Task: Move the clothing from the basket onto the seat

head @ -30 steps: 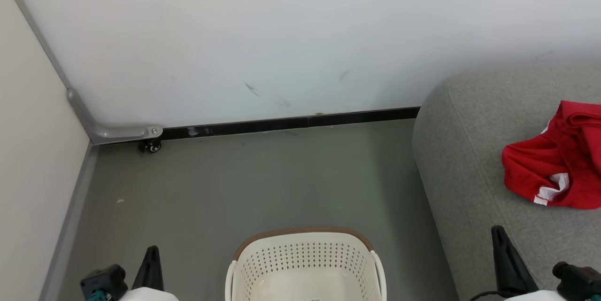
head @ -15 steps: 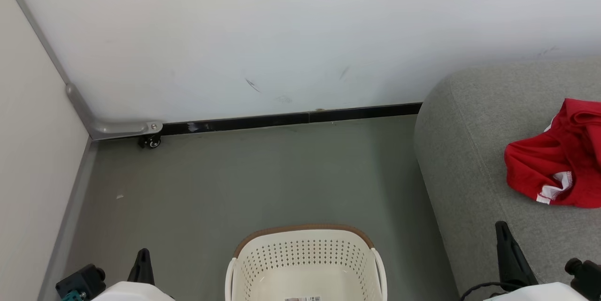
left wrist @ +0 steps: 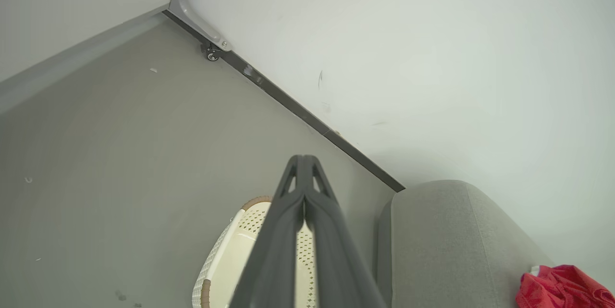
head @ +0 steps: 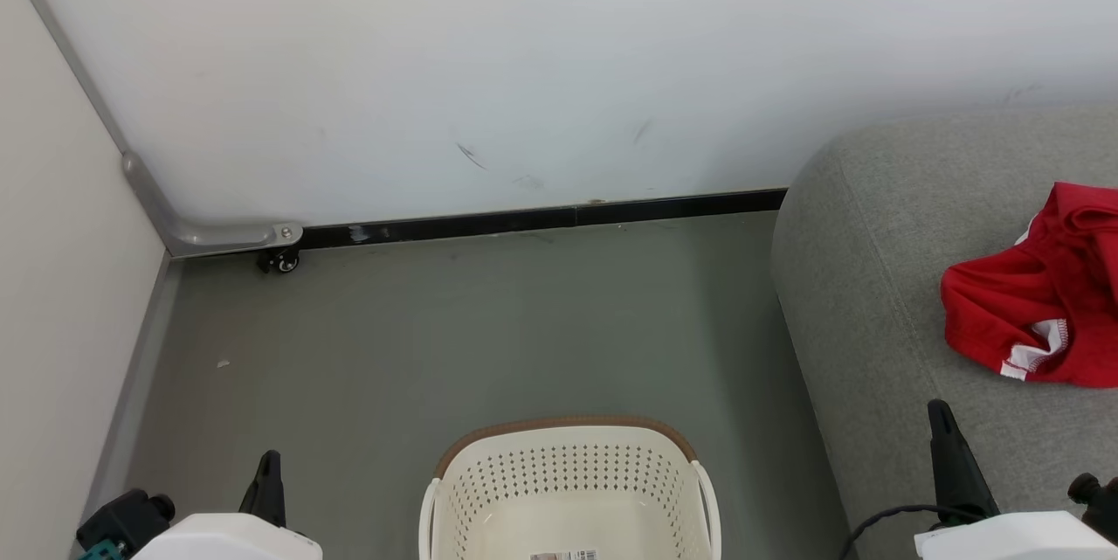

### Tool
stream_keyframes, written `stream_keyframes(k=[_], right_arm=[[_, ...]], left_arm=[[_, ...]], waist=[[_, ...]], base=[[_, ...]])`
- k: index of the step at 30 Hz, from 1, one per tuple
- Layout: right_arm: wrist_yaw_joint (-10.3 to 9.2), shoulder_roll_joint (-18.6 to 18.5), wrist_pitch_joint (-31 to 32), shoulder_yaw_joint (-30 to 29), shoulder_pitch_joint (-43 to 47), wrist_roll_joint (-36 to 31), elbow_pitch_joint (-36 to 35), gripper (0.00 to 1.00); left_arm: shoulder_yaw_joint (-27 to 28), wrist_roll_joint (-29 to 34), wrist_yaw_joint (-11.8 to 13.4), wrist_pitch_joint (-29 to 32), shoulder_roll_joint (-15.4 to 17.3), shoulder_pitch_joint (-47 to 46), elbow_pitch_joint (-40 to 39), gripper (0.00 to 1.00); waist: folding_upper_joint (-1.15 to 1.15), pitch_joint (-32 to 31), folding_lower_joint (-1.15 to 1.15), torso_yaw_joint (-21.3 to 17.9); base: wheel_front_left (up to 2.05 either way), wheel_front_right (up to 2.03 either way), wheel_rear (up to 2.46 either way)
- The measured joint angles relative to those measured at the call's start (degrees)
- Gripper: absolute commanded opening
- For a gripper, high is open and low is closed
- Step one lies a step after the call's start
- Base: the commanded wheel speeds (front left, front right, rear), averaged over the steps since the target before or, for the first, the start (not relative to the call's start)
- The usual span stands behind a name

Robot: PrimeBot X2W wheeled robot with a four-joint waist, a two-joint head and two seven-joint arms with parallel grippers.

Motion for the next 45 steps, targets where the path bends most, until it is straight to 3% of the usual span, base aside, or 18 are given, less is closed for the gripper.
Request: stream_keyframes(k=[5, 18, 23, 45], right_arm=[[0.00, 0.00, 0.56, -0.16, -0.23, 4.12, 0.07, 0.00], [0.00, -0.04, 2.94, -1.05, -2.45, 15.74, 0.33, 0.00], [0.00, -0.05, 3.55, -1.20, -3.21, 19.85, 0.41, 0.00], [-0.01, -0.16, 7.23, -1.72, -5.55, 37.19, 0.56, 0.00]], left_arm=[[0.57, -4.16, -0.94, 0.78, -0.05, 0.00, -0.47, 0.00], [1.78, -15.57, -3.52, 3.02, -0.27, -0.04, -1.68, 0.00], [2.32, -19.60, -4.32, 3.86, -0.35, -0.16, -2.25, 0.00], [4.41, -36.64, -8.09, 7.17, -0.77, -1.28, -4.36, 0.00]], waist=[[0.00, 0.10, -0.03, 0.04], [0.00, 1.07, -0.71, 0.13], [0.00, 1.47, -0.85, 0.16], [0.00, 2.53, -0.94, 0.29]], base=[[0.00, 0.00, 0.00], [0.00, 0.00, 0.00], [0.00, 0.00, 0.00], [0.00, 0.00, 0.00]])
